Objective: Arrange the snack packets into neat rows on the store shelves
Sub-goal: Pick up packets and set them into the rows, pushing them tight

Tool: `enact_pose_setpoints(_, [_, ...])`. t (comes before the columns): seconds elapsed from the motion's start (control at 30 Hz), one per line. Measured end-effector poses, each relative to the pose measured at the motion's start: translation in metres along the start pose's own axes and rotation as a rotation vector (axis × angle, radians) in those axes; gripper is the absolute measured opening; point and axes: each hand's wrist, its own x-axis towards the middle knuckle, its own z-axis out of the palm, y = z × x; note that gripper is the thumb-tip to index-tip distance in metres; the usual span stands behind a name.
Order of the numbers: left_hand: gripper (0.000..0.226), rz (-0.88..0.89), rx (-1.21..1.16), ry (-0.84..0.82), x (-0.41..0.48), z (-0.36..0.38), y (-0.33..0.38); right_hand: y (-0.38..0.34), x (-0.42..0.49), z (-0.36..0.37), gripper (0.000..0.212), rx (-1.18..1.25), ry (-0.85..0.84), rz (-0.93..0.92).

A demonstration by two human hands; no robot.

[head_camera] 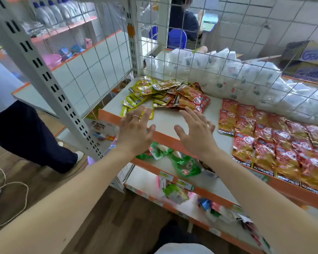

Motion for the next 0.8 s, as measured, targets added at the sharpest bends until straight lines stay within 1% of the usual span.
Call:
enact_pose_setpoints(0.17, [0.061,-0.008,0.042,-0.094,0.029,0.022,0.007,0.014,0.024,0.011,0.056,0.050,-0.030,0.046])
enact_pose_setpoints(0.37, [0.060,-0.013,0.025,-0.102,0.060,0.034,0.010,0.032,0.056,0.016,0.056,0.029,-0.084,0.056])
enact_pose_setpoints(0.47, [0.061,-0.021,0.023,-0.127,0.070,0.041,0.006,0.036,0.067,0.020,0.057,0.042,-0.116,0.108])
enact_pose_setpoints(0.57, [0.059,0.010,0.023,-0.128,0.085,0.047,0.000,0.040,0.078,0.028,0.056,0.059,-0.131,0.170])
enact_pose_setpoints(0.63, [0.058,0.032,0.017,-0.113,0.101,0.049,-0.005,0.040,0.087,0.029,0.054,0.138,-0.130,0.260])
enact_pose_setpoints(0.67, [0.058,0.034,0.004,-0.108,0.110,0.050,-0.007,0.042,0.094,0.030,0.054,0.192,-0.120,0.332])
enact_pose_setpoints(0.73, [0.058,0.040,-0.029,-0.106,0.129,0.051,-0.011,0.048,0.110,0.032,0.056,0.318,-0.092,0.514])
enact_pose_setpoints(0.8, [0.058,0.046,-0.048,-0.112,0.148,0.051,-0.014,0.055,0.127,0.034,0.060,0.506,-0.045,0.702])
